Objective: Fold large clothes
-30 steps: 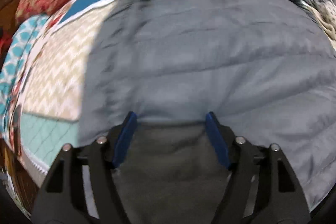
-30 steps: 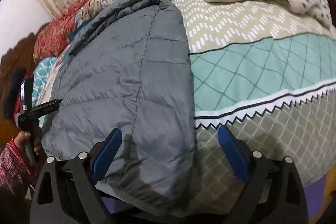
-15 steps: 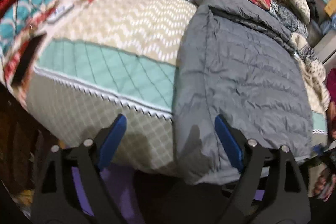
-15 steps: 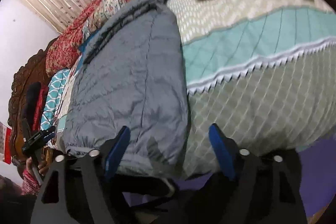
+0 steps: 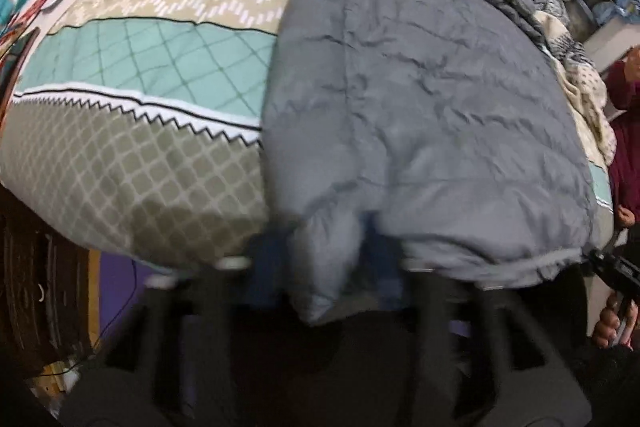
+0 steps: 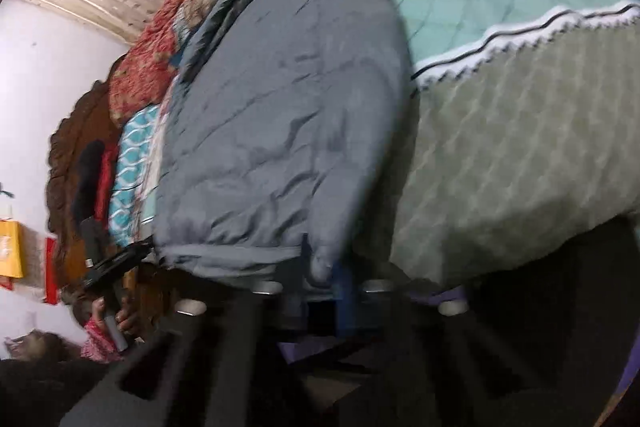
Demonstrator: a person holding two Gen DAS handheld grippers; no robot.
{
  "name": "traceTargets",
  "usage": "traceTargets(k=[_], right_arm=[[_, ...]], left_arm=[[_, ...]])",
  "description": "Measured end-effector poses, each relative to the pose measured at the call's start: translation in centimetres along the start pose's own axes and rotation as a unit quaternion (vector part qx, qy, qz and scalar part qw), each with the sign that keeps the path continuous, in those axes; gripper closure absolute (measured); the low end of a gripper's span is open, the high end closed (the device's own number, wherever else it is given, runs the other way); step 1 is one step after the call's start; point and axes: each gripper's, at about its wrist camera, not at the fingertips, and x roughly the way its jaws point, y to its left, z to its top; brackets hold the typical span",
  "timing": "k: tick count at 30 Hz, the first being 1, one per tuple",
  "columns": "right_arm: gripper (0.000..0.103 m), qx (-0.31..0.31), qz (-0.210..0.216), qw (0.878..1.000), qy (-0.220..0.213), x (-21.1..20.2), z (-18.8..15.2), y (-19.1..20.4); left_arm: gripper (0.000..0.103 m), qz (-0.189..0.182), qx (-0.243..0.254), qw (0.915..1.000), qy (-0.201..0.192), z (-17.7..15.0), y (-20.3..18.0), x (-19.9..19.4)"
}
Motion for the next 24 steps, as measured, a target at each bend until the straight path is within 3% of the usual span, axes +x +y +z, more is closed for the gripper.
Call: traceTargets(k=[3, 6, 8, 11, 13, 16, 18, 20, 21, 23, 24], right_arm=[[0.103, -0.039, 0.008, 0.999, -0.021, -2.1, 0.3, 2.0], [0.103, -0.047, 0.026, 0.997, -0.046, -4.4, 1.6, 2.9], [0.103, -0.039, 0.041, 0.997, -0.059, -5.4, 2.9, 3.0], [0.103, -0.037, 0.061, 0.995, -0.075, -5.9, 6.2, 3.8], [0.103, -0.046, 0.063, 0.993, -0.085, -5.7, 9.5, 4.9], [0.103, -0.059, 0.056, 0.992, -0.096, -3.9, 16.2, 6.8], [0.103, -0.051, 0.035, 0.993, -0.096, -1.6, 20.9, 6.9], [0.103, -0.013, 0.017, 0.994, -0.109, 1.4, 25.6, 5.7], [0.097, 0.002, 0.012, 0.994, -0.111, 2.5, 26.9, 4.9], [0.093, 0.063, -0.008, 0.992, -0.106, 4.8, 29.6, 2.1], [0.090, 0.119, 0.005, 0.987, -0.108, 5.7, 30.2, 0.0]], left_arm=[[0.094, -0.032, -0.008, 0.9993, -0.019, 0.5, -0.1, -2.5], [0.095, -0.109, -0.073, 0.9911, -0.025, 1.8, 1.5, -4.3], [0.095, -0.156, -0.118, 0.9802, -0.030, 3.2, 2.5, -4.9], [0.096, -0.224, -0.188, 0.9554, -0.039, 6.9, 4.1, -5.2], [0.095, -0.233, -0.209, 0.9488, -0.043, 9.3, 4.1, -4.8], [0.095, -0.212, -0.207, 0.9529, -0.063, 15.0, 2.9, -3.9], [0.085, -0.171, -0.210, 0.9601, -0.071, 19.1, 2.0, -2.3], [0.052, -0.102, -0.196, 0.9727, -0.071, 23.3, 0.6, 0.4], [0.044, -0.062, -0.189, 0.9775, -0.071, 24.7, 0.3, 1.6], [0.039, 0.058, -0.165, 0.9821, -0.070, 27.4, -0.1, 4.6], [0.039, 0.080, -0.162, 0.9817, -0.060, 28.0, 0.1, 5.8]])
